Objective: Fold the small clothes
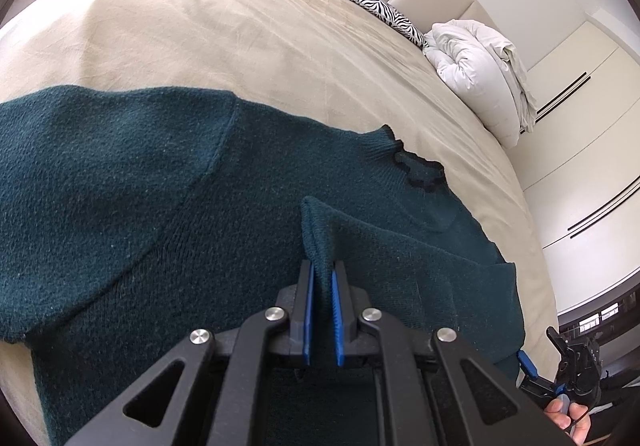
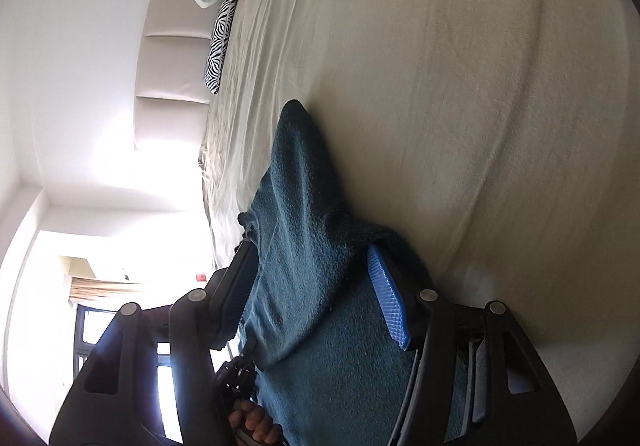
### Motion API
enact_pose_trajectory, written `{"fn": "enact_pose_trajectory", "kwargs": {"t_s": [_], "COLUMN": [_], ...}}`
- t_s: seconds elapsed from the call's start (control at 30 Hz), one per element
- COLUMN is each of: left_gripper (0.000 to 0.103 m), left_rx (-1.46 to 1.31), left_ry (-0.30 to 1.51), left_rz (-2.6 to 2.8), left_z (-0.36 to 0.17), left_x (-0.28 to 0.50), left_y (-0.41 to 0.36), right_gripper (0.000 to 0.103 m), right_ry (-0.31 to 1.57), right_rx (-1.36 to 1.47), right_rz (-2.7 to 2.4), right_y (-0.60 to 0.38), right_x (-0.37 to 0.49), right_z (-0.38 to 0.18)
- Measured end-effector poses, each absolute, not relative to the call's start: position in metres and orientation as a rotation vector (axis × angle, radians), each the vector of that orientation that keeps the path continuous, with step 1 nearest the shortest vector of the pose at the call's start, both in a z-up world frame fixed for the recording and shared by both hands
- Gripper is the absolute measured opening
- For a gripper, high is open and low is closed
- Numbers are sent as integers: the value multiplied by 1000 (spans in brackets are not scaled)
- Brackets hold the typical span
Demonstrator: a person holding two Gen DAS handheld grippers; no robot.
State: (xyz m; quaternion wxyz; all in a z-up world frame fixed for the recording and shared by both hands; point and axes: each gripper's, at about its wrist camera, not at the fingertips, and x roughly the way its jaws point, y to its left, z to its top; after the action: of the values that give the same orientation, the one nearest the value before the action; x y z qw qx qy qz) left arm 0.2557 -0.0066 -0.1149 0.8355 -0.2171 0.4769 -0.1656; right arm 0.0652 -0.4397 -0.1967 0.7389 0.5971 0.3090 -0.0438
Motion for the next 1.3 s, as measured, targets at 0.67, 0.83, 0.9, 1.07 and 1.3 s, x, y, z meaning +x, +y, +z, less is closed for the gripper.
{"fn": "enact_pose_trajectory", "kwargs": {"t_s": [0.67,0.83,0.9,1.07,1.3], "left_gripper": [9,8,8,8,11], "left_rx": [-438,-447,-451,-476,-465], "left_ry": [959,939,934,943,943], "left_rz": [-346,-326,-316,-314,-335], "left_z": [-114,-116,-117,-123,-124], "left_x": [244,238,236,239,243], "left_y": [-9,-5,-5,0,-1], "right_gripper": [12,7,6,6,8], "right_ry": [912,903,891,905,871], "right_rx": [814,731,691,662,727], "right_rz": [-147,-177,-190,-220,-185], "right_y": [-479,-470,-468,-470,-479], "right_x": [198,205,203,217,205], "right_z": [-182,-173,-172,-188,-191]}}
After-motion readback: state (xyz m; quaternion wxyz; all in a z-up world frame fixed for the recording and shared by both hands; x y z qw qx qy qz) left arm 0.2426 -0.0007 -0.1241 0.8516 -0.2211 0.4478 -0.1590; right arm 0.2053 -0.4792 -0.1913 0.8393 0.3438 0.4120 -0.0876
